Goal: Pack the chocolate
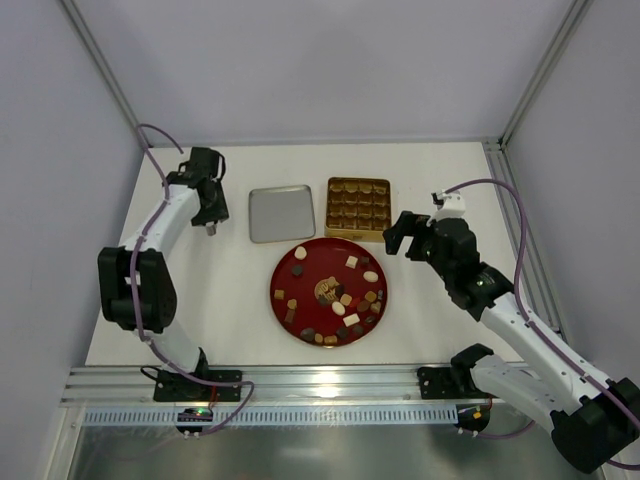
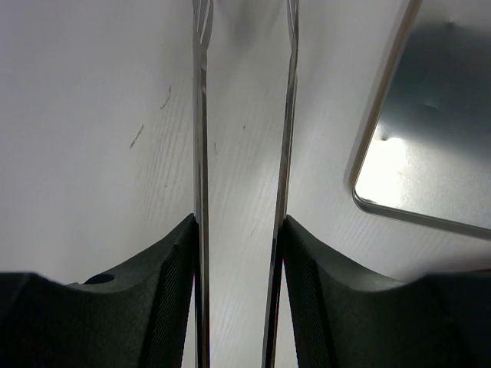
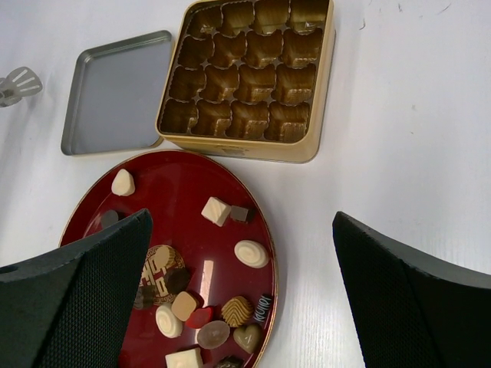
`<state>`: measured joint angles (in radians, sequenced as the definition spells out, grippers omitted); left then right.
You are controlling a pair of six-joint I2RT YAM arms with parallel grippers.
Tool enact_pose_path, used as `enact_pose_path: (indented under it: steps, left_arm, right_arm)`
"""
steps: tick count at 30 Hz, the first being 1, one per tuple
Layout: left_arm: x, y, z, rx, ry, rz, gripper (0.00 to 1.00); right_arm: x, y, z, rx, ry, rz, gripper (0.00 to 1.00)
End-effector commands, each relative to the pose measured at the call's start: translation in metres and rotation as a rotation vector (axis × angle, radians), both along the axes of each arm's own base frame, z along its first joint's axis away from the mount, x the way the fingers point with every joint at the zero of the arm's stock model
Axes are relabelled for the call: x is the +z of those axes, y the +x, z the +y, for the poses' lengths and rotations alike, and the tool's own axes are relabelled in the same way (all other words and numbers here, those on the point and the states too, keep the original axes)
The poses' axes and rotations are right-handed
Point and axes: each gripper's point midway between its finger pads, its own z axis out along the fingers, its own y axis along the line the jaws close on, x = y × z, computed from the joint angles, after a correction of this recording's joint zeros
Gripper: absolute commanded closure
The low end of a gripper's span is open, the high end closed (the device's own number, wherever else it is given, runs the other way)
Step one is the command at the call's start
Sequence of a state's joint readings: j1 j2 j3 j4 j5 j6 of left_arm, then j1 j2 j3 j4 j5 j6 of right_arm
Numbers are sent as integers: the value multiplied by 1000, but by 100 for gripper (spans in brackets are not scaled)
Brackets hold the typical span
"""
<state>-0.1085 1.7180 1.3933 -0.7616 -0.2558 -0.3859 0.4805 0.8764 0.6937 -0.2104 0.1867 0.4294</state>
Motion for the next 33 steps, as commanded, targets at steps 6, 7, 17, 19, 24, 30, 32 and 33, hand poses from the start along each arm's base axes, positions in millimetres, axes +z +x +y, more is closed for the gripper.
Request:
enact_pose_path:
  steps: [6, 7, 17, 19, 24, 30, 32, 33]
  left_arm:
    - [58, -26, -15, -48, 4, -80, 53]
    - [62, -28, -18, -54, -1, -87, 53]
    - [108, -65, -48, -156, -61, -169, 56]
    - [117, -76, -55, -180, -76, -183, 55]
    - [128, -101, -72, -244, -124, -193, 55]
    - [142, -131, -95, -336, -194, -208, 55]
    - [145, -142, -105, -373, -212, -208, 55]
    - [144, -146, -108, -387, -218, -203, 55]
  right_arm:
    - [13, 4, 2, -8, 34, -44, 0]
    - [13, 4, 2, -8, 33, -43, 0]
    - [12, 3, 1, -10, 26, -37, 0]
    - [11, 3, 1, -10, 24, -33, 0]
    - [10, 5, 1, -11, 16, -31, 0]
    - [11, 5, 0, -13, 10, -32, 0]
    - [10, 5, 0, -13, 7, -28, 0]
    - [10, 6, 0, -15, 7, -26, 0]
